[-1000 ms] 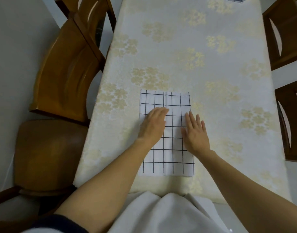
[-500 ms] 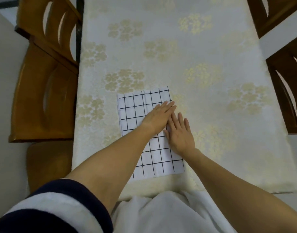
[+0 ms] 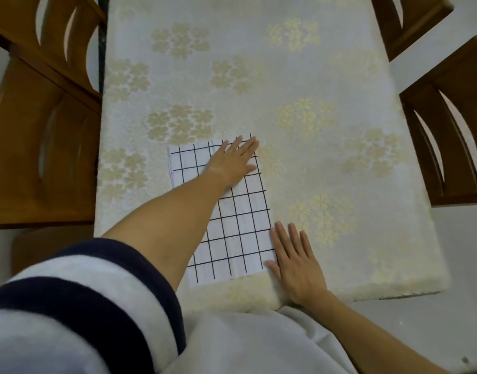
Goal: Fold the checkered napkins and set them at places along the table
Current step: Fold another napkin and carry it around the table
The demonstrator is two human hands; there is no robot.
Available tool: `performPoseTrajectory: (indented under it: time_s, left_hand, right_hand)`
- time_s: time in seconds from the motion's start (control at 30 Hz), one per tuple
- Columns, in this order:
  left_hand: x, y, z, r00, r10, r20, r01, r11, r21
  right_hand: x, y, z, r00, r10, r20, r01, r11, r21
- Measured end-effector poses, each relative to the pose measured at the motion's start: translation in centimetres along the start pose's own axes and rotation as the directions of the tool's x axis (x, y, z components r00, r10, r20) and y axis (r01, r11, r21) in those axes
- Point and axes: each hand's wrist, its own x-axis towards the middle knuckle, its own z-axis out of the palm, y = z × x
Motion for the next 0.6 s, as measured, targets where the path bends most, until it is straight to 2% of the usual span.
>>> performPoseTrajectory:
  time_s: [0.1,0.17,0.23,0.3,0.37,0.43,0.6]
  left_hand:
    - [0.5,-0.2,-0.6,1.000,-0.007,0.030,0.008,1.000,-0.016]
    - [0.5,0.1,-0.7,1.000,-0.009,0.007,0.009,1.000,0.004]
    - [0.3,0.8,-1.0,0.991,0.083,-0.101,-0.082,0.997,0.008]
    - [0.1,1.6,-1.5,0.945,0.278,-0.169,-0.282,0.959,0.005]
    - [-0.1,2.2,-2.1,0.901,0.416,-0.120,-0.416,0.909,0.028]
    - [0.1,2.7,-2.5,0.890,0.451,-0.066,-0.445,0.892,0.083]
    - [1.1,3.6,-2.9,0.910,0.407,0.082,-0.415,0.889,0.196]
  right_hand:
    - [-0.4,0.1,0.3,1.000,-0.016,-0.022,0.016,1.000,0.006]
    - [-0.3,0.0,0.2,0.994,0.005,-0.113,0.005,0.996,0.085]
    - [0.7,-0.2,-0.8,0.957,0.131,-0.258,-0.065,0.967,0.247]
    - [2.8,-0.9,-2.3,0.894,0.329,-0.304,-0.193,0.896,0.400]
    - [5.4,-1.6,-3.9,0.853,0.495,-0.165,-0.334,0.761,0.555]
    - [7.8,-2.0,-4.7,0.821,0.571,-0.016,-0.438,0.646,0.625]
    - [11.2,-2.1,-6.1,0.790,0.605,0.103,-0.563,0.648,0.513]
